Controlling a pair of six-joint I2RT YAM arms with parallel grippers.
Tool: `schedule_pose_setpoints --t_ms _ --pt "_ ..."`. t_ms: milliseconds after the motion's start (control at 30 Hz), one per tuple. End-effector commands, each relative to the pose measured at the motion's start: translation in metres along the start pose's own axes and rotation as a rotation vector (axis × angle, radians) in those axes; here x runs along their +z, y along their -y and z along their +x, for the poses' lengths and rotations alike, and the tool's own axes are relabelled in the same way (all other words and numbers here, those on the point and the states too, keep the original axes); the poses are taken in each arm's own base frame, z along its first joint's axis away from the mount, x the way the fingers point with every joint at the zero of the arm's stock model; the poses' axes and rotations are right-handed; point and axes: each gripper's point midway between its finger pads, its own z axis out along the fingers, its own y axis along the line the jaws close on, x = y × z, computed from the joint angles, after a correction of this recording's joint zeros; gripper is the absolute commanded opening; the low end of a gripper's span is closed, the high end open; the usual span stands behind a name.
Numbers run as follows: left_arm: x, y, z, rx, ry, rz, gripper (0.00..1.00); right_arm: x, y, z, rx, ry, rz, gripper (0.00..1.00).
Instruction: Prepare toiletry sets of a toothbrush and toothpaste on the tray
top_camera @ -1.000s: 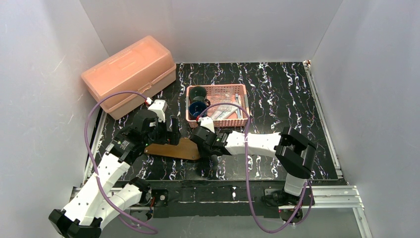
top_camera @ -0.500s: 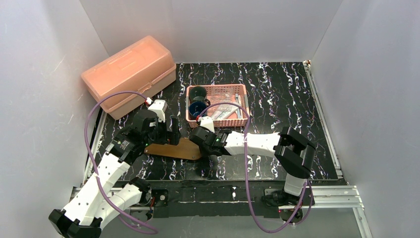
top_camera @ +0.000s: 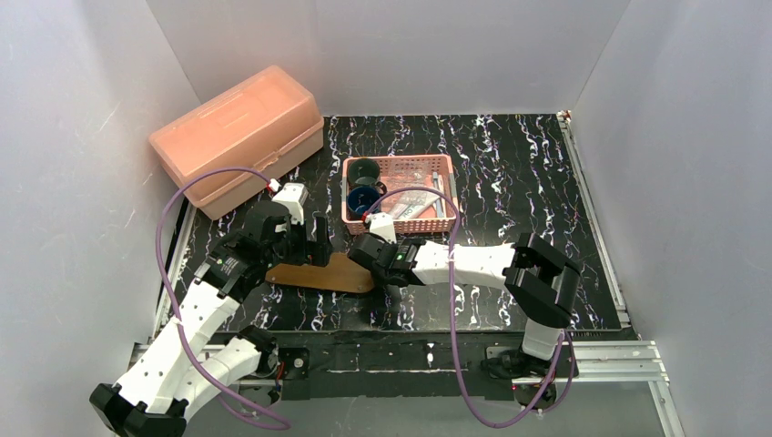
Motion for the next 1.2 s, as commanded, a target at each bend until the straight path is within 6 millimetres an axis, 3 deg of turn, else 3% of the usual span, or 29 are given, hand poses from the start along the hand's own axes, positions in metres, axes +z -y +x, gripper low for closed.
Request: schedule_pose_setpoints --t_ms 0,567,833,1167 --pt "-0.002 -0.001 -0.001 -0.001 -0.002 -0.01 0.99 -0.011 0.017 -0.007 -0.018 0.029 0.072 0.33" --pt "-0.002 -0.002 -0.001 0.001 0.0 -0.016 0.99 -0.022 0.056 0.003 -0.02 0.03 0.131 0.33" --pt "-0.002 -0.003 -0.001 0.001 0.001 -0.022 0.99 -0.032 0.035 -0.012 0.025 0.061 0.033 0.34" --pt "-0.002 -0.003 0.0 0.001 0.0 -0.019 0.99 -0.02 0.005 -0.016 0.048 0.042 -0.049 0.36"
